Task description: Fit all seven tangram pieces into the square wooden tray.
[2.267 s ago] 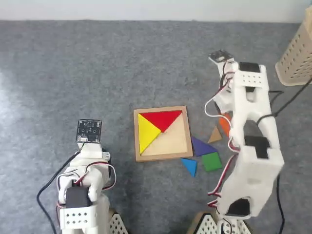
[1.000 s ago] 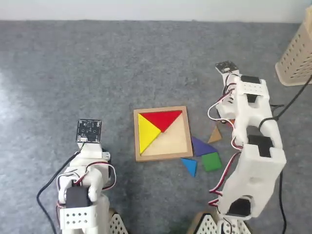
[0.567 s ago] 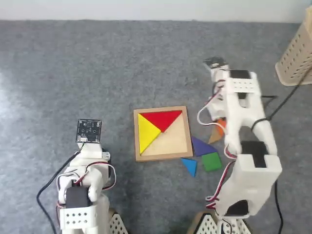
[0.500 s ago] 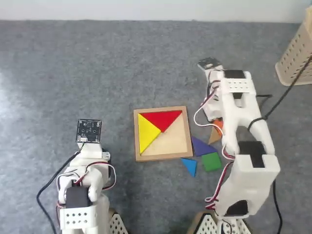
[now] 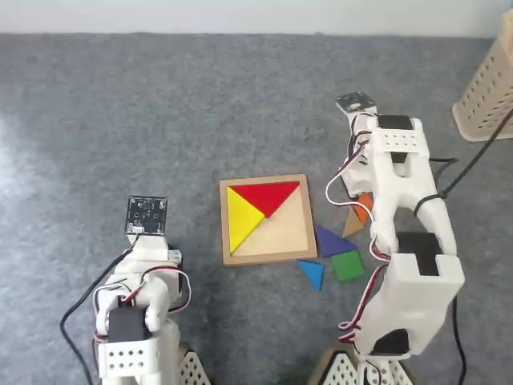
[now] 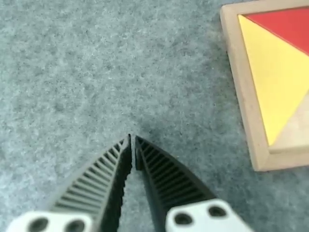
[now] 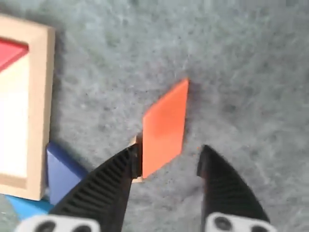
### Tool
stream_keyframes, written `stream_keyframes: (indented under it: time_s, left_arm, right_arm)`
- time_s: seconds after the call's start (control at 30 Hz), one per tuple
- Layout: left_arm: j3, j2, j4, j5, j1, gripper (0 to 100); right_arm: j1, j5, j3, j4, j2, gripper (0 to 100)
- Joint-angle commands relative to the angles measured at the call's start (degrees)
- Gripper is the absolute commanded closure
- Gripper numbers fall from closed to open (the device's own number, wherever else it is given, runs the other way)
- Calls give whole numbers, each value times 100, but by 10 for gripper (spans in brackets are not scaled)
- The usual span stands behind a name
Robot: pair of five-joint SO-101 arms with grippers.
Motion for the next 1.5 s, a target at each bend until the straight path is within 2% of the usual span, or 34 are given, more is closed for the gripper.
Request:
stream_keyframes:
  time_s: [0.0, 0.2, 0.5, 0.67, 0.77, 0.93, 1.13, 1.33, 1.47]
  left_arm:
    - [-66, -97, 26, 44, -26, 988]
    - [-66, -97, 26, 44, -26, 988]
    - [-66, -97, 26, 44, -26, 988]
    - [-66, -97, 26, 44, -26, 988]
    - [-66, -97, 26, 44, -26, 988]
    - [-66, -97, 26, 44, -26, 988]
    - [-66, -97, 26, 44, -26, 988]
    - [-66, -97, 26, 44, -26, 988]
    - [-66, -97, 26, 44, -26, 988]
  right_arm:
    - [-119, 466, -70, -189, -374, 777]
    - [-154, 624, -26, -699, 224, 775]
    - [-119, 756, -229, -664, 769, 783]
    - [-101, 686, -246, -655, 769, 941]
    - [-92, 220, -510, -602, 760, 993]
    - [-110, -466, -1407, 374, 338, 991]
    - [-848, -1327, -1266, 1015, -857, 991]
    - [-1886, -2189, 35, 171, -1226, 989]
    - [-2281, -2347, 369, -532, -760, 989]
